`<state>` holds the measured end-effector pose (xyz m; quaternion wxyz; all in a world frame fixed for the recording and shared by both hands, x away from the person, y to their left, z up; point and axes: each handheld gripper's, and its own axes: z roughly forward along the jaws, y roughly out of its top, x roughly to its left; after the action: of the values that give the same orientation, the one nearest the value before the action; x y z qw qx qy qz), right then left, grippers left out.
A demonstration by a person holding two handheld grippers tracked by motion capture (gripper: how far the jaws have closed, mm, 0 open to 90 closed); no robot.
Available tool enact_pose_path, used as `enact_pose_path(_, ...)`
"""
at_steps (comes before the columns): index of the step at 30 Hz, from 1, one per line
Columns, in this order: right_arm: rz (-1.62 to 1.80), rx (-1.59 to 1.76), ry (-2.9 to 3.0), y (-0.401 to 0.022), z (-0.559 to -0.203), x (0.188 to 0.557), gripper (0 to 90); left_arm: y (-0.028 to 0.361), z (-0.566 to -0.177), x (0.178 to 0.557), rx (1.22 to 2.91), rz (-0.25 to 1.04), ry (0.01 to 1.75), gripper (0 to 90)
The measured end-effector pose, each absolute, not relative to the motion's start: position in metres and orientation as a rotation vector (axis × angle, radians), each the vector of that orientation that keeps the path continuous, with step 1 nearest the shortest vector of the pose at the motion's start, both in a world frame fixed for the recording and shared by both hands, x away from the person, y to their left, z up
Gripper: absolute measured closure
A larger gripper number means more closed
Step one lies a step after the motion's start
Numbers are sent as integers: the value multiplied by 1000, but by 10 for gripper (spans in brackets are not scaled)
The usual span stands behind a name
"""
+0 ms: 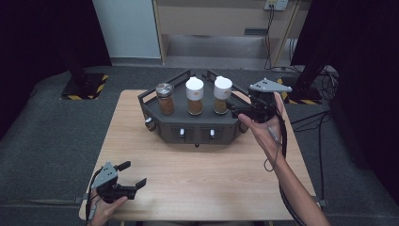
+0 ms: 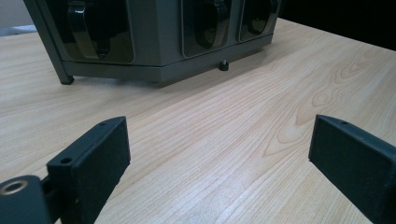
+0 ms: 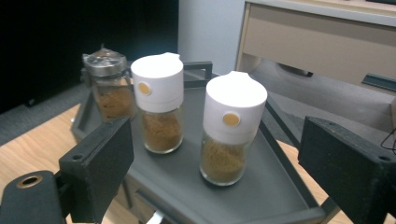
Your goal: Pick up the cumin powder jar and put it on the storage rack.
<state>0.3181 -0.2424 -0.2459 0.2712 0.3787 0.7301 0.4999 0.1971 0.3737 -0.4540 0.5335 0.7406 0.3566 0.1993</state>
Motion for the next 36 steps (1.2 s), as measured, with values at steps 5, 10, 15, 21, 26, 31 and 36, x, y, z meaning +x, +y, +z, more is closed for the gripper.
enact_pose_path(5, 1346, 995, 1949, -248, -256, 297, 102, 373, -454, 197, 1769, 477, 846, 44)
enact_pose_path(10, 1362, 981, 1949, -258, -266, 283, 96, 373, -454, 196, 1769, 477, 847, 44)
enact_pose_path(15, 1379, 970, 1961, -271, -278, 269, 92, 373, -454, 197, 1769, 478, 848, 44)
enact_pose_path(21, 1397, 981, 1983, -290, -294, 252, 85, 372, -453, 197, 1772, 478, 849, 44)
enact_pose_path(26, 1384, 991, 2006, -302, -306, 238, 83, 373, -454, 197, 1771, 479, 852, 44)
enact_pose_path(31, 1370, 1013, 2029, -311, -320, 227, 81, 372, -454, 197, 1772, 480, 853, 44)
enact_pose_path(36, 1355, 1028, 2054, -318, -335, 220, 79, 372, -454, 197, 1771, 480, 856, 44)
